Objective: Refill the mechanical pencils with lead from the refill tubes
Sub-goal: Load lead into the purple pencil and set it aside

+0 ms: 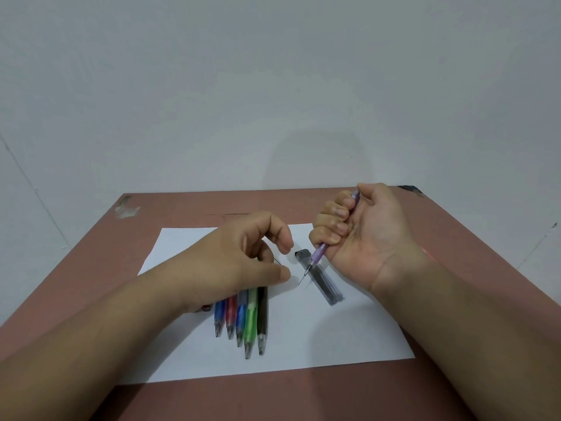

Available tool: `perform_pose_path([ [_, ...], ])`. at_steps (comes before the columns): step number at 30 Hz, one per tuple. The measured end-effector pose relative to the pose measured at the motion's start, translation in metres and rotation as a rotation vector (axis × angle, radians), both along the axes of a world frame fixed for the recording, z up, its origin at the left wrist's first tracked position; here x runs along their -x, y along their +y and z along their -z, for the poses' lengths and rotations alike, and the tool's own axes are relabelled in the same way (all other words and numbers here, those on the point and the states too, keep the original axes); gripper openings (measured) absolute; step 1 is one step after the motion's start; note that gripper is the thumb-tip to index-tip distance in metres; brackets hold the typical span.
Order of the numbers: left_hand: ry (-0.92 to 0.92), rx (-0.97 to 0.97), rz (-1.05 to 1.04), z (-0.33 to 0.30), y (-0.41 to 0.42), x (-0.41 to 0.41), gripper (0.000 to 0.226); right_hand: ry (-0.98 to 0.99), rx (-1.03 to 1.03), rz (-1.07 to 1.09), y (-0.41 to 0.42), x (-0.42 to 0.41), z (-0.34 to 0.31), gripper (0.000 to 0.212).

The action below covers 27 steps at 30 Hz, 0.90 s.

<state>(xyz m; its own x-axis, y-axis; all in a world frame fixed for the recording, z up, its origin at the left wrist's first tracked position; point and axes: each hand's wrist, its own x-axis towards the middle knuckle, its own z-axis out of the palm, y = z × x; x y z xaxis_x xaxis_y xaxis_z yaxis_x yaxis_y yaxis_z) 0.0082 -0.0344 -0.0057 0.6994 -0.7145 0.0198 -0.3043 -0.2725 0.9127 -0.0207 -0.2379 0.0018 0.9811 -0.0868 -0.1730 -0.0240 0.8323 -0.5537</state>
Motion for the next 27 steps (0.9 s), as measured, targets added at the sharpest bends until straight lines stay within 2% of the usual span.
perform_pose_path([
  [5, -0.059, -0.078, 0.05, -0.001, 0.0, 0.002, 0.039, -0.005, -0.003, 0.004, 0.001, 0.001, -0.001, 0.043],
  [15, -0.144, -0.02, 0.004, 0.003, -0.004, 0.002, 0.032, -0.012, -0.017, 0.01, 0.003, 0.002, -0.003, 0.041],
  [27, -0.396, 0.029, -0.06, 0.01, -0.002, 0.0, 0.027, -0.028, -0.059, 0.015, 0.003, 0.003, -0.003, 0.038],
])
